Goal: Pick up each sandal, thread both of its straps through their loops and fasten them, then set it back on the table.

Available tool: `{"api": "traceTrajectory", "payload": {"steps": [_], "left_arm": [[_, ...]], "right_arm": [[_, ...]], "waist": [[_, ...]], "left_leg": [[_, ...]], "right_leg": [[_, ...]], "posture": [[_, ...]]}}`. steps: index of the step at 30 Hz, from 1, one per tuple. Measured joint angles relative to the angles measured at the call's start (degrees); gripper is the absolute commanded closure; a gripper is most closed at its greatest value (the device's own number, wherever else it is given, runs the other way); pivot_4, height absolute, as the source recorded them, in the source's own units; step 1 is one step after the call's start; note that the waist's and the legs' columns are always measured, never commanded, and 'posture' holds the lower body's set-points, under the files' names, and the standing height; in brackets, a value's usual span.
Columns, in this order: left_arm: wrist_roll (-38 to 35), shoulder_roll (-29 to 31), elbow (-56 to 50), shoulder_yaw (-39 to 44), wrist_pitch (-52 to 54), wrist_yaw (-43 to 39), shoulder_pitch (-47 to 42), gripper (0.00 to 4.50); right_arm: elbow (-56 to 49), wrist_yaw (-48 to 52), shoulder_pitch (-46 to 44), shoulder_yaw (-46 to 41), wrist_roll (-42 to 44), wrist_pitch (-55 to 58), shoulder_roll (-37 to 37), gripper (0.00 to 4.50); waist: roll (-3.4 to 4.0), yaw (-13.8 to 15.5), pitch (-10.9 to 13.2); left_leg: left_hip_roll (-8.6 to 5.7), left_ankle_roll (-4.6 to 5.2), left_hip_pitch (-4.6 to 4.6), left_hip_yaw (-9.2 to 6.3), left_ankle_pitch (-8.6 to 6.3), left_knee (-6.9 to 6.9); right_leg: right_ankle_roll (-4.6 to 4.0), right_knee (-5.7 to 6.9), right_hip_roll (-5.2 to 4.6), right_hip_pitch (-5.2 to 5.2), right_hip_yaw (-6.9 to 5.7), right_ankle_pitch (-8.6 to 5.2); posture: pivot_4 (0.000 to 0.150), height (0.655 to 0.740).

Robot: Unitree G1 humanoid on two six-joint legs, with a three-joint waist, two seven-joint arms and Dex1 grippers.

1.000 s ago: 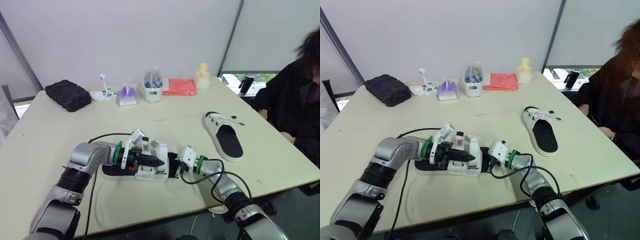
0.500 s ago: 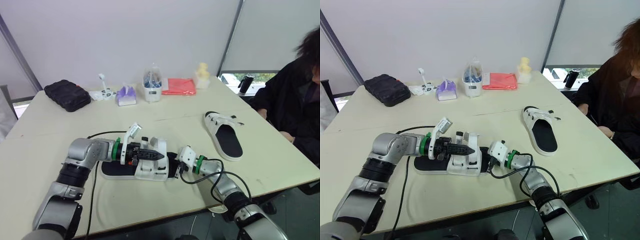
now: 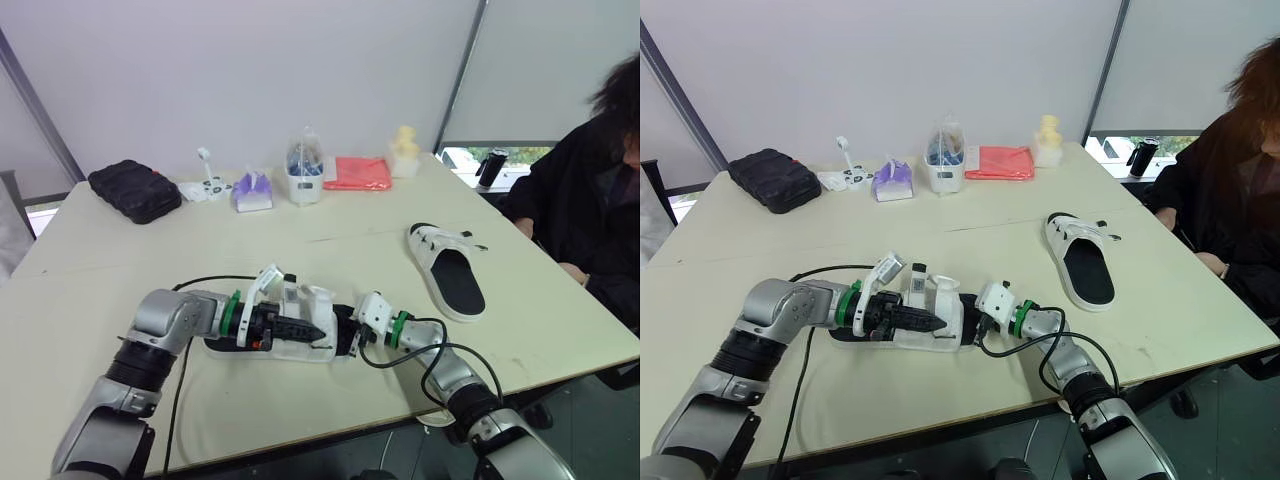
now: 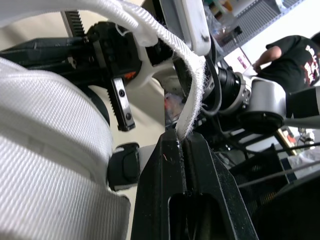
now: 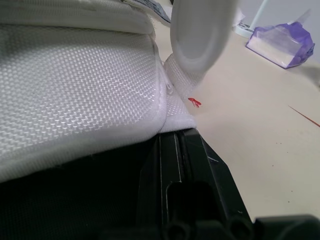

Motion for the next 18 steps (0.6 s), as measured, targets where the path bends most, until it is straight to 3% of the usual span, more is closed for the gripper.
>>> {"api": "traceTrajectory", "payload": {"steps": [5,8,13,18], "left_arm": [[-0.05,-0.55,0.9,1.6,-0.67,0.94,-2.51,4.48],[1.88,-0.93,0.97,1.37,-3.9,2.06,-1.39,3.7],[2.51,-0.9,-0.69,1.1,-4.94,2.29,0.34,1.29],[2.07,-0.9,-4.33,1.81,-4.98,3.57,1.9,1.29]], "right_arm": [[0.0,-0.04,0.02,0.01,-0.04,0.0,0.14,4.5],[0.0,-0.05,0.01,0.01,-0.04,0.0,0.2,4.5],[0.02,-0.14,0.01,0.01,-0.1,0.0,0.2,4.5],[0.07,-0.35,-0.01,0.01,-0.37,0.0,0.31,4.5]], "waist": [[0.02,-0.06,-0.01],[0.02,-0.05,-0.01],[0.01,-0.02,-0.01],[0.02,-0.08,0.0]], "left_leg": [[0.0,0.0,0.01,0.0,0.0,-0.02],[0.0,0.0,0.02,0.0,0.0,-0.03],[0.0,0.0,0.01,0.0,0.0,-0.01],[0.0,0.0,-0.07,0.0,0.0,-0.03]], "right_leg": [[0.0,0.0,0.0,0.01,0.0,0.0],[0.0,0.01,0.0,0.0,0.0,0.0],[0.0,0.01,0.0,-0.01,0.0,0.0],[0.0,0.0,-0.01,0.05,0.01,0.0]], "posture": [[0.15,0.74],[0.15,0.74],[0.15,0.74],[0.15,0.74]]}}
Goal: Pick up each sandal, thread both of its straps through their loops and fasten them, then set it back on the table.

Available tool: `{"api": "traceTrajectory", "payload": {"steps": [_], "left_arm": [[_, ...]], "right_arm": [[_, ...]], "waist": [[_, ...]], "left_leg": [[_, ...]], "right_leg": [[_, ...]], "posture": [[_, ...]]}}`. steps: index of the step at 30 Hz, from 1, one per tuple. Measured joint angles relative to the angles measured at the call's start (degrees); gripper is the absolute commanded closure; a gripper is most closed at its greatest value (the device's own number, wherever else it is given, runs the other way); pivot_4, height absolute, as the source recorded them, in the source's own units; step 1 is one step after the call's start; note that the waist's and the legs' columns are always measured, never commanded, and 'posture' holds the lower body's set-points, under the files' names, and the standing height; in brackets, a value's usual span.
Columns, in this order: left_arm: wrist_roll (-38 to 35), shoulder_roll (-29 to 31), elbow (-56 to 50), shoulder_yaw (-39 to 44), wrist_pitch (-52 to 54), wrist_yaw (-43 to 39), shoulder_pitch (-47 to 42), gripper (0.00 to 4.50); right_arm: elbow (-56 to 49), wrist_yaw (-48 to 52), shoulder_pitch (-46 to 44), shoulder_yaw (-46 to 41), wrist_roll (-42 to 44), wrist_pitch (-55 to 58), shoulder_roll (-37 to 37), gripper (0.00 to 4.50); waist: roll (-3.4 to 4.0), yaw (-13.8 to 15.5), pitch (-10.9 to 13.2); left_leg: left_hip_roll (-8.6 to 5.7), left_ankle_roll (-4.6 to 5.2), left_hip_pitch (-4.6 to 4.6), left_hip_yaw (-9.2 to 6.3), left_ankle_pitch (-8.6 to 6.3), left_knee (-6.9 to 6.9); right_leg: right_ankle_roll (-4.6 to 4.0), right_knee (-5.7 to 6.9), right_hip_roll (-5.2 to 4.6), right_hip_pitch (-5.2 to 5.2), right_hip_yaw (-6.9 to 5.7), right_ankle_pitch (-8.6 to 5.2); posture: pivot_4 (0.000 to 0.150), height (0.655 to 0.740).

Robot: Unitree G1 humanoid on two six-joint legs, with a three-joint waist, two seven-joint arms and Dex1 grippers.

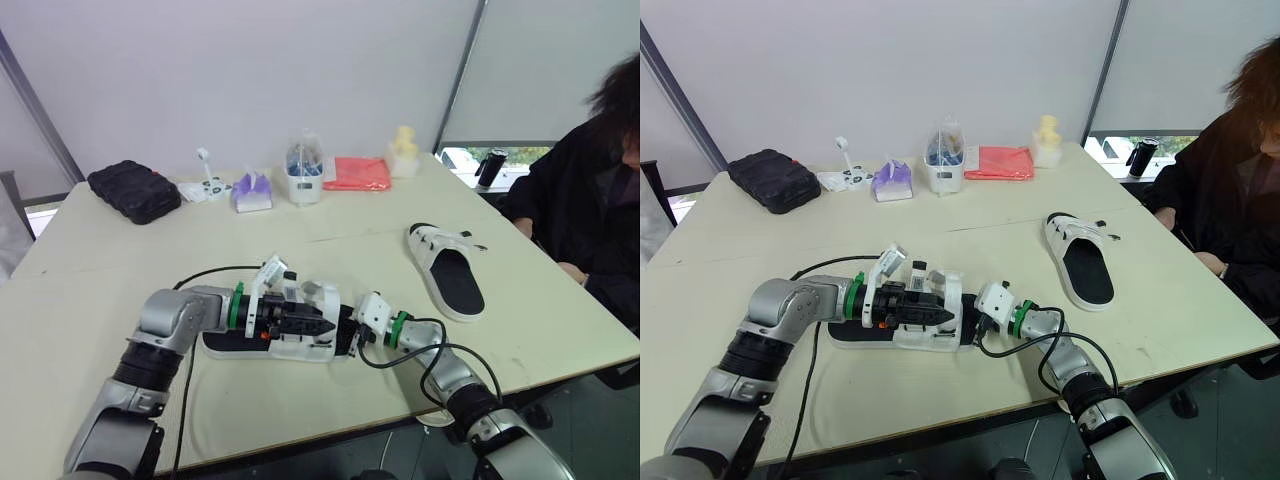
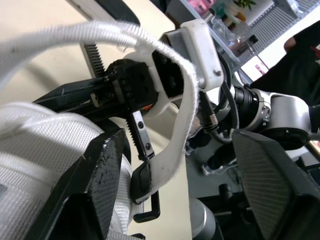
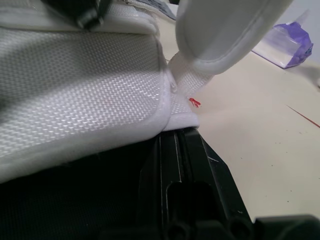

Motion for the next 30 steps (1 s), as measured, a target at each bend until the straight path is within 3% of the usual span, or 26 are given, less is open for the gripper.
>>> {"api": "traceTrajectory", "payload": {"steps": [10,13,17,18,24,30], "left_arm": [[3.28,-1.37,-5.12,-2.65,-6.38,4.48,3.39,1.29],[4.09,-2.32,-5.11,-2.91,-7.78,5.5,3.39,2.14],[4.8,-3.09,-5.11,-3.11,-9.09,6.6,3.39,4.13],[4.93,-3.1,-5.11,-3.15,-9.34,6.64,3.39,4.44],[3.63,-2.88,-5.44,-2.69,-7.24,6.49,3.29,4.44],[-5.82,-5.67,-1.41,5.35,6.55,9.44,-1.57,4.44]], "right_arm": [[0.26,-0.05,-0.11,0.0,-0.01,0.0,-0.02,4.5],[0.38,-0.08,-0.2,0.0,-0.01,0.0,-0.02,4.5],[0.4,-0.07,-0.23,0.0,-0.01,0.0,0.01,4.5],[0.4,-0.07,-0.23,0.0,-0.01,0.0,0.02,4.5],[0.4,-0.07,-0.22,0.0,-0.01,0.0,0.02,4.5],[0.4,-0.08,-0.25,0.03,-0.01,0.0,0.16,4.5]], "waist": [[-0.01,0.12,0.0],[-0.01,0.13,0.0],[0.0,0.09,0.0],[0.0,0.09,0.0],[0.0,0.08,0.0],[-0.02,0.01,0.01]], "left_leg": [[0.0,0.0,-0.01,0.0,0.0,0.01],[0.0,0.0,-0.02,0.0,0.0,0.02],[0.0,0.0,-0.02,0.0,0.0,0.02],[0.0,0.0,-0.03,0.0,0.0,0.01],[0.0,0.0,-0.03,0.0,0.0,0.01],[-0.01,0.0,0.03,-0.01,0.0,0.01]], "right_leg": [[0.0,-0.02,0.0,0.03,0.0,0.0],[0.0,-0.03,0.0,0.03,0.0,0.0],[-0.01,-0.03,0.0,0.03,0.0,0.0],[-0.01,-0.03,0.0,0.03,0.0,0.0],[-0.01,-0.02,0.0,0.03,0.0,0.0],[0.0,-0.01,0.01,0.01,-0.02,0.0]], "posture": [[0.15,0.74],[0.15,0.74],[0.15,0.74],[0.15,0.74],[0.15,0.74],[0.15,0.74]]}}
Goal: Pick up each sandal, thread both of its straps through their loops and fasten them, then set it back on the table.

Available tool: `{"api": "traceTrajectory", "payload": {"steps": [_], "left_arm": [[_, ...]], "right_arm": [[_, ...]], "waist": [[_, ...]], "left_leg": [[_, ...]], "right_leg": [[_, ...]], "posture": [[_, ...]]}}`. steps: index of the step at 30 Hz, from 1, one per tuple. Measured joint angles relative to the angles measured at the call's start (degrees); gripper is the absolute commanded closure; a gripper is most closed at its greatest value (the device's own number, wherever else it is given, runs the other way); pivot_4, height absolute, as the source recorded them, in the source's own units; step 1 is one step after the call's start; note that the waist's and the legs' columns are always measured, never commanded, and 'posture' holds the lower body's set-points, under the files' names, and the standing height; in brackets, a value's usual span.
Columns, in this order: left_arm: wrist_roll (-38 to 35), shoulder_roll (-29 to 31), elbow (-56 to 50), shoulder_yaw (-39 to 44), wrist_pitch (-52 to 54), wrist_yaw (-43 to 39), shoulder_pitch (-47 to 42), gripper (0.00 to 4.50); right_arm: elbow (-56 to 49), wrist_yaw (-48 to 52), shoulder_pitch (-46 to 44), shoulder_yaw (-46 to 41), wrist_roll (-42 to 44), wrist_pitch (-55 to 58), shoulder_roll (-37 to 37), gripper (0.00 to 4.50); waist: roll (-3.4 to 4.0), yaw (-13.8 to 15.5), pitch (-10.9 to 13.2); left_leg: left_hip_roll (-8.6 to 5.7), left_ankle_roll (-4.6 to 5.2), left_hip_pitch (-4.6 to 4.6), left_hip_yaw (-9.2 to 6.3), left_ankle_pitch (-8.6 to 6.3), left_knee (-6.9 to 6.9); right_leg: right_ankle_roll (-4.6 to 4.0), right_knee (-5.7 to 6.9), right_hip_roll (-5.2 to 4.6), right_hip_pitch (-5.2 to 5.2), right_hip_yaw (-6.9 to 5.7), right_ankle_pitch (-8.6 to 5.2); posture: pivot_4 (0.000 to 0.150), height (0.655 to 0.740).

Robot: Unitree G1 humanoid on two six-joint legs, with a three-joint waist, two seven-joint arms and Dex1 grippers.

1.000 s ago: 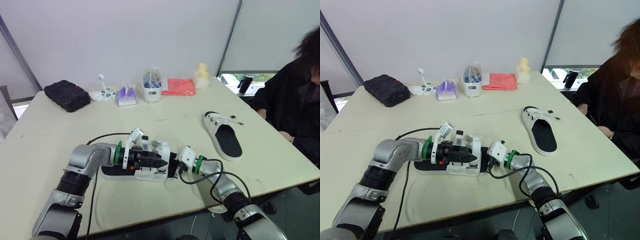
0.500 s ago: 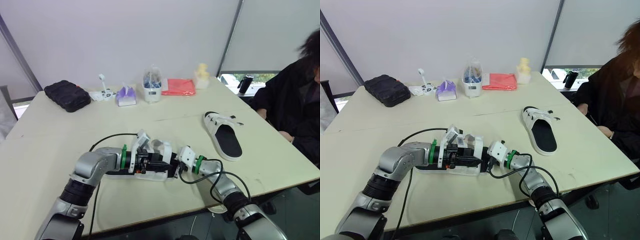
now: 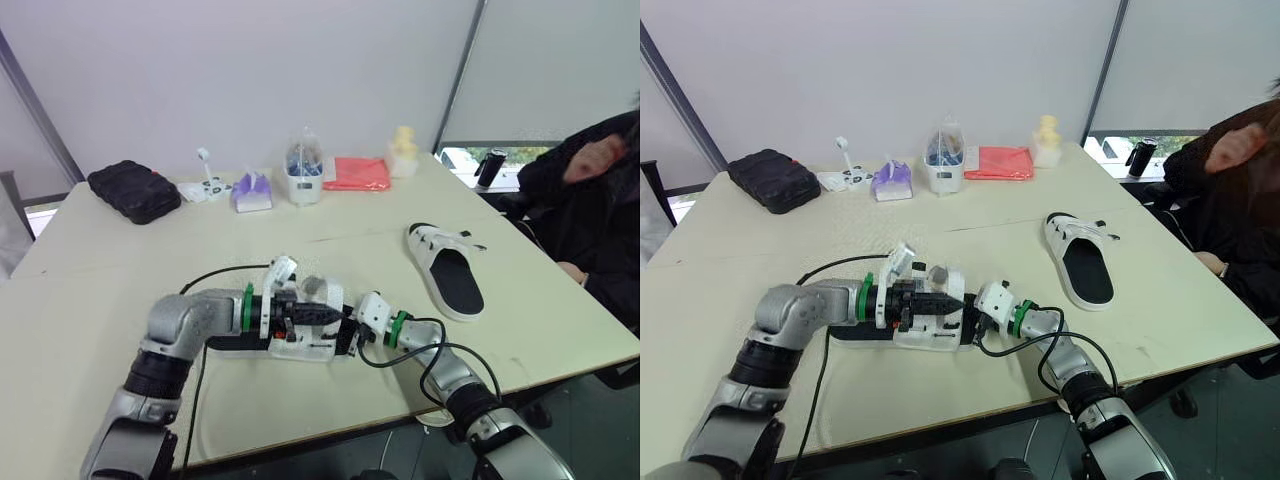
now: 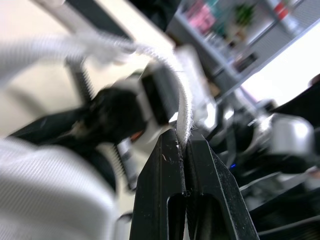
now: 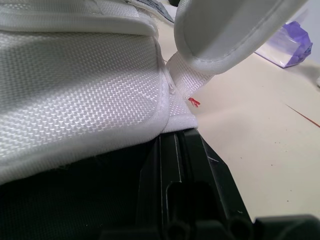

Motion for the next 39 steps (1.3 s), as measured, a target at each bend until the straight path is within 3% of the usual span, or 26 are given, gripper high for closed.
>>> {"api": "traceTrajectory", "payload": {"steps": [27,33,39], "left_arm": [[0.39,3.35,1.78,-2.82,-0.15,-1.39,2.5,4.44],[3.04,4.42,-0.33,-5.68,-5.14,-2.6,3.99,4.44],[10.73,4.93,-1.5,-10.31,-16.34,-2.13,5.11,4.44]], "right_arm": [[0.01,-0.18,0.01,0.1,-0.03,0.0,0.14,4.5],[0.02,-0.23,0.07,0.1,-0.04,0.0,0.12,4.5],[0.02,-0.38,0.14,0.1,-0.04,0.0,0.1,4.5]], "waist": [[0.01,0.03,-0.02],[0.01,0.06,-0.02],[0.04,0.08,-0.04]], "left_leg": [[0.0,-0.02,0.04,0.0,-0.01,-0.03],[0.01,-0.03,0.03,0.0,-0.02,-0.02],[0.01,-0.03,0.02,0.0,-0.02,-0.03]], "right_leg": [[0.0,-0.01,0.0,-0.04,0.01,0.0],[-0.01,-0.04,-0.01,-0.02,0.01,0.0],[-0.01,-0.07,-0.01,0.02,0.02,0.0]], "posture": [[0.15,0.74],[0.15,0.74],[0.15,0.74]]}}
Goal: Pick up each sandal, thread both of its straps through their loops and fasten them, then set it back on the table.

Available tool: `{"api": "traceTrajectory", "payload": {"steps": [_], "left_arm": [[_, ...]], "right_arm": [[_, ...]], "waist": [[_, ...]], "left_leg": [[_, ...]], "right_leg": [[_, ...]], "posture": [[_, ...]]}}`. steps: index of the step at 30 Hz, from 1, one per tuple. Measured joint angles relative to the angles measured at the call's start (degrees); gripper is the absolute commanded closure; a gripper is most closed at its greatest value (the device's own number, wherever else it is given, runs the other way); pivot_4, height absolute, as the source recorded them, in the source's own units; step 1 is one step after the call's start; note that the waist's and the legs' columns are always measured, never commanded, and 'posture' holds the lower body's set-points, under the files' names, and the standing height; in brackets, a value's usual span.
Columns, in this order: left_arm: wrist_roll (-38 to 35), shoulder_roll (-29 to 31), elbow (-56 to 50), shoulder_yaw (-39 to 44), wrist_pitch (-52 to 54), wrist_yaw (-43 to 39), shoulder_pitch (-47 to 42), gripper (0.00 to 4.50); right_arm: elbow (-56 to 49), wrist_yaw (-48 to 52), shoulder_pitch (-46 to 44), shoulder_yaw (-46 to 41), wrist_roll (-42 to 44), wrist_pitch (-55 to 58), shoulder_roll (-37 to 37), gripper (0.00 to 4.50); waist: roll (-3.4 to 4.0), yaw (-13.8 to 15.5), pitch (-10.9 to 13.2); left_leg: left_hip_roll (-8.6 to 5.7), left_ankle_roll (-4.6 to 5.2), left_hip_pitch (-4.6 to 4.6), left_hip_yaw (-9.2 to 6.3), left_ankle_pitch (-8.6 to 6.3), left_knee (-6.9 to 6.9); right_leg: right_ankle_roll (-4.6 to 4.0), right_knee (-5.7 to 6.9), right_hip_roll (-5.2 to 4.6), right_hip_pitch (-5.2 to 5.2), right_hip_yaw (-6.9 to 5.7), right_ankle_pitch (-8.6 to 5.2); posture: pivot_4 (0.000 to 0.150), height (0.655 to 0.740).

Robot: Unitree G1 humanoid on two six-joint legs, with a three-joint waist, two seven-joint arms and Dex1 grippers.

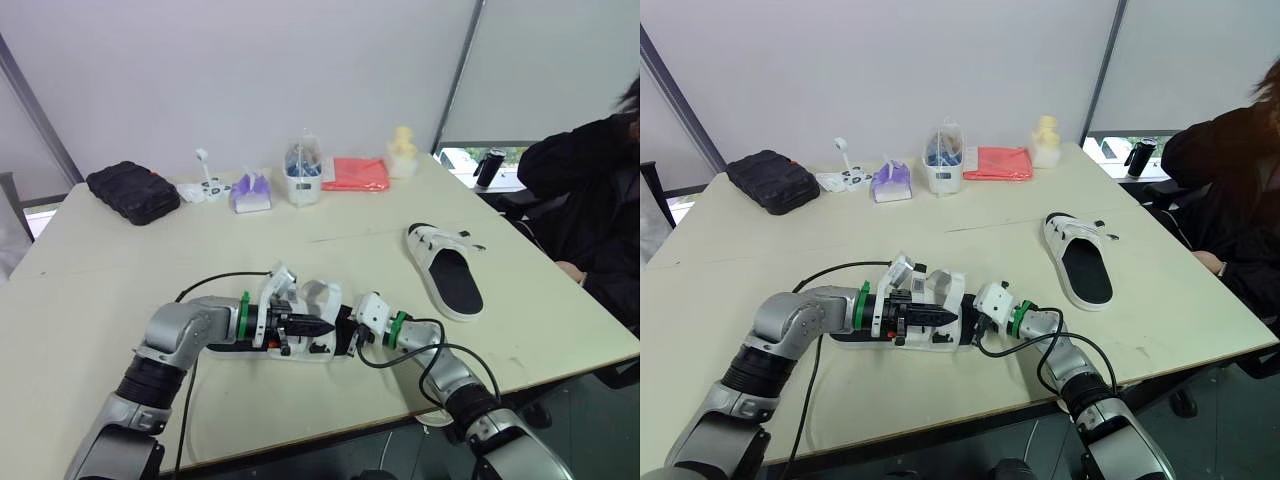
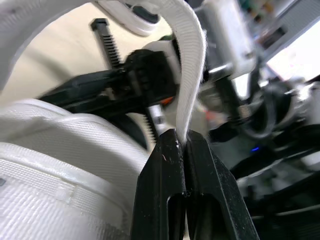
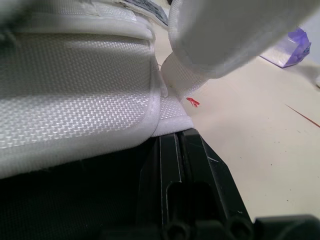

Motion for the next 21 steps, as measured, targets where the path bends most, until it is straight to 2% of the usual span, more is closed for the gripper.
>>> {"api": "traceTrajectory", "payload": {"steps": [5,14,21], "left_arm": [[2.58,-0.91,-0.12,-0.11,-5.27,0.52,1.66,4.44],[-1.91,-3.63,-6.28,5.14,-2.5,3.51,8.46,4.44],[-1.84,-4.01,-13.19,5.42,-4.84,7.17,15.06,4.44]], "right_arm": [[0.01,-0.03,0.0,0.0,-0.01,0.0,-0.02,4.5],[0.01,-0.01,0.0,0.0,-0.03,0.0,0.01,4.5],[0.01,0.4,0.09,0.0,-0.03,0.0,0.04,4.5]], "waist": [[0.0,0.03,0.0],[0.01,-0.04,0.0],[0.03,-0.05,-0.03]], "left_leg": [[0.0,0.0,0.0,0.0,0.0,0.0],[0.01,0.01,-0.02,0.0,0.0,0.0],[0.03,-0.05,0.02,0.0,-0.04,-0.01]], "right_leg": [[0.0,0.0,0.0,0.01,0.0,0.0],[0.0,-0.01,0.0,0.01,0.0,0.0],[0.0,-0.02,0.0,0.02,0.0,0.0]], "posture": [[0.15,0.74],[0.15,0.74],[0.15,0.74]]}}
